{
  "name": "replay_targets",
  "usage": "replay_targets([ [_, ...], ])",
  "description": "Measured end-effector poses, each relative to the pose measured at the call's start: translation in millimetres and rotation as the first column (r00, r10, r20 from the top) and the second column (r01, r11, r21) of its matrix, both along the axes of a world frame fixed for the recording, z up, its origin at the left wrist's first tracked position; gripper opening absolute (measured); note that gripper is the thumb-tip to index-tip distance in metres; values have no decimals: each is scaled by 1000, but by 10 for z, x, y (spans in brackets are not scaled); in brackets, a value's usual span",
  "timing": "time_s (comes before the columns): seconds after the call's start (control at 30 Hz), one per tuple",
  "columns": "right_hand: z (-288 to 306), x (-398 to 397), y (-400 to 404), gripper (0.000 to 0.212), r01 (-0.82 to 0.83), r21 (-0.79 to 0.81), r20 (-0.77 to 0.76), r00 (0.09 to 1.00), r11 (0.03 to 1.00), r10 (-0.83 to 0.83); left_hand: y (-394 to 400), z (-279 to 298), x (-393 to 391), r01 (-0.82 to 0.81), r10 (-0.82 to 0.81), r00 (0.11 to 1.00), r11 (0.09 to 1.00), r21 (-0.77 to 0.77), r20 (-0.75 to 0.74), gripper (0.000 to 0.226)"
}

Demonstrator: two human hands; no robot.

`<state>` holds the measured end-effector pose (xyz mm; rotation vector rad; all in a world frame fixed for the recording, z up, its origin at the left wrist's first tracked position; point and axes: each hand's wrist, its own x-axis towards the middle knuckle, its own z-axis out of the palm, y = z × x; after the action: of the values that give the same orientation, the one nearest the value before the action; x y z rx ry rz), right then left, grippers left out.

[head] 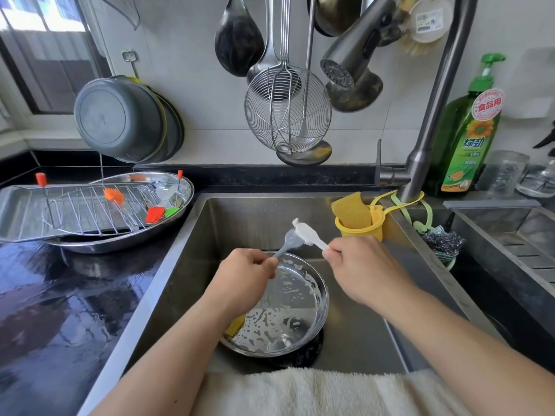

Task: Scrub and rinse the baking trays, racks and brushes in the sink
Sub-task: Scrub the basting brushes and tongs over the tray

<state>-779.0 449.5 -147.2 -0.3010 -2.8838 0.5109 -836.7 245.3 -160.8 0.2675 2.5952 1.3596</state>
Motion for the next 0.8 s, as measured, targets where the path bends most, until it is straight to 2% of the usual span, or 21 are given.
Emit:
replay_targets([
  [0.2, 25, 41, -94, 41, -27, 9, -23, 999, 1000, 28, 12, -6, -13, 12, -12, 1000, 1000, 12, 15, 34],
  [0.27, 24, 40, -168, 37, -58, 17, 15, 998, 998, 58, 26, -12, -3, 36, -36, 999, 999, -12, -6, 34],
  [0.4, 72, -20, -80, 34, 36, -2, 30, 999, 999, -36, 44, -25, 4, 65, -65, 998, 998, -21, -12, 33],
  [0.53, 25, 46, -171, 32, -45, 25, 76, 996, 999, 43, 50, -26, 14, 62, -62, 998, 998, -16, -24, 29],
  [0.67, 62, -9, -39, 36, 40, -4, 53, 998, 999, -40, 41, -18, 13, 68, -68, 997, 998, -15, -33, 25],
  [0.8, 9, 38, -120, 34, -9, -1, 67, 998, 1000, 9, 41, -25, 4, 82, -83, 995, 996, -25, -58, 23],
])
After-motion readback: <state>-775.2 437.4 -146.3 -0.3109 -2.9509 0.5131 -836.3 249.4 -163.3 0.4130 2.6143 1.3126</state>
